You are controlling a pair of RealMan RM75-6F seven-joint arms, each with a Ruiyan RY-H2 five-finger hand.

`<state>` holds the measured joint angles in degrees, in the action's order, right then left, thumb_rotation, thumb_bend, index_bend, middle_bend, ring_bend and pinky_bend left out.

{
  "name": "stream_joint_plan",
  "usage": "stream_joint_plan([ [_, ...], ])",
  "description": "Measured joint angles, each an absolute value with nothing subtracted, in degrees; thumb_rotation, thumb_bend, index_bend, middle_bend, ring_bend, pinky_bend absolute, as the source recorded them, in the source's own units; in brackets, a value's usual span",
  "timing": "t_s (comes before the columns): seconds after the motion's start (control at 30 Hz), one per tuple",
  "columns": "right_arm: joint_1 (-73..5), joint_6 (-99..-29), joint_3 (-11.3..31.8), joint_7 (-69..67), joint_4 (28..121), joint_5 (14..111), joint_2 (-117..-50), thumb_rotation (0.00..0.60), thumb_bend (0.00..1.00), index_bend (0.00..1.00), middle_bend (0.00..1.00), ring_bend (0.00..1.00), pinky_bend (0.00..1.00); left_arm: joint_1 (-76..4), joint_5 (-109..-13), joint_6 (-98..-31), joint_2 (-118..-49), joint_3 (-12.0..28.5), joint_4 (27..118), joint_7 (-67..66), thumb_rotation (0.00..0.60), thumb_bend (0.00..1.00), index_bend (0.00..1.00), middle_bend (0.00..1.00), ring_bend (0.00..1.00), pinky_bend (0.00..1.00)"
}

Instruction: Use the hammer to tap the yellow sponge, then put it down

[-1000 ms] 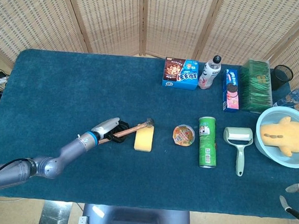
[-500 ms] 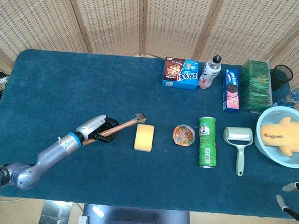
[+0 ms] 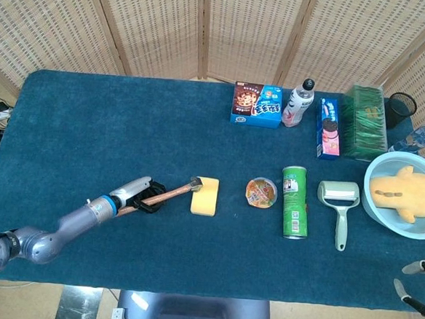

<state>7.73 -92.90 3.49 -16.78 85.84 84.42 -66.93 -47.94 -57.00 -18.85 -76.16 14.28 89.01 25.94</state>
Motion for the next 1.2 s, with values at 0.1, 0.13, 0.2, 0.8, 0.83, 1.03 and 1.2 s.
stream_joint_plan([
  [0.1, 7.98, -92.99, 3.51, -17.16, 85.67, 84.11, -66.87, 0.6, 0.29, 0.53, 0.53, 0.44, 0.38, -50.18, -54.85, -15.6, -76.91, 13.37, 87.04, 26.15, 0.6, 0.56, 0.59, 0.75, 0.74, 0.84],
  [0.13, 8.07, -93.09, 3.51, -17.28, 85.59, 84.1, -66.86, 0.6, 0.29, 0.53, 0.53, 0.44, 0.38, -50.72, -54.14, -15.05, -77.0, 13.31, 86.47, 26.27, 0.6, 0.56, 0.59, 0.75, 0.74, 0.84],
  [0.2, 8.13, -93.19, 3.53, -17.36, 85.54, 84.13, -66.84, 0.6, 0.29, 0.53, 0.53, 0.44, 0.38, -51.03, -53.33, -15.04, -76.9, 13.61, 86.34, 26.64, 0.6, 0.56, 0.59, 0.75, 0.74, 0.85],
  [0.8, 7.84, -93.31, 3.5, -16.8, 85.98, 85.16, -67.11, 0.6, 0.29, 0.53, 0.53, 0.44, 0.38, -39.98, -66.27, -21.38, -67.7, 20.21, 97.71, 35.42, 0.6, 0.56, 0.59, 0.75, 0.74, 0.84],
  [0.83, 7.81, -93.28, 3.49, -16.68, 86.07, 85.2, -67.12, 0.6, 0.29, 0.53, 0.53, 0.44, 0.38, -39.77, -66.6, -21.49, -67.71, 20.05, 97.23, 35.52, 0.6, 0.56, 0.59, 0.75, 0.74, 0.84],
  [1.03, 7.41, -92.85, 3.4, -15.87, 86.62, 85.53, -67.26, 0.6, 0.29, 0.53, 0.53, 0.44, 0.38, -38.18, -68.16, -27.01, -69.72, 17.63, 91.44, 32.97, 0.6, 0.56, 0.59, 0.75, 0.74, 0.84],
  [1.2, 7.25, -92.64, 3.35, -15.37, 86.88, 85.57, -67.33, 0.6, 0.29, 0.53, 0.53, 0.44, 0.38, -37.48, -67.32, -31.44, -73.29, 14.7, 84.81, 27.82, 0.6, 0.54, 0.59, 0.75, 0.74, 0.82],
])
